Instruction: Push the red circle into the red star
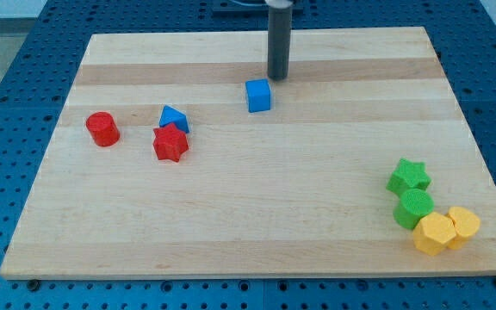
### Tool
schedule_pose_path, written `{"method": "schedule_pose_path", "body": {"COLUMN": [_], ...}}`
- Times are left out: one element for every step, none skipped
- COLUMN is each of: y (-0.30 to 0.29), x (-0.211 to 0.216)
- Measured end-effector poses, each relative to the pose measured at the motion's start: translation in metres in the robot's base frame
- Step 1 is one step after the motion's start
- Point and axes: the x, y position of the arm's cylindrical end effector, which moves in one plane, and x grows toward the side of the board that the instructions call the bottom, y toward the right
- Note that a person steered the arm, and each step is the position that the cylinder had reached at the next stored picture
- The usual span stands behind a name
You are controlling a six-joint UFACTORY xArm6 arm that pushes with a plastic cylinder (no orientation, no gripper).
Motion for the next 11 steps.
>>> {"method": "schedule_pose_path", "body": {"y": [-0.039,-0.118,-0.197,-0.262,-0.322,-0.33,-0.33,-0.305,-0.255,-0.212,-0.169], "x": [0.002,0.035,0.058,0.066,0.075,0.117,0.135,0.135,0.14,0.16,0.18]}}
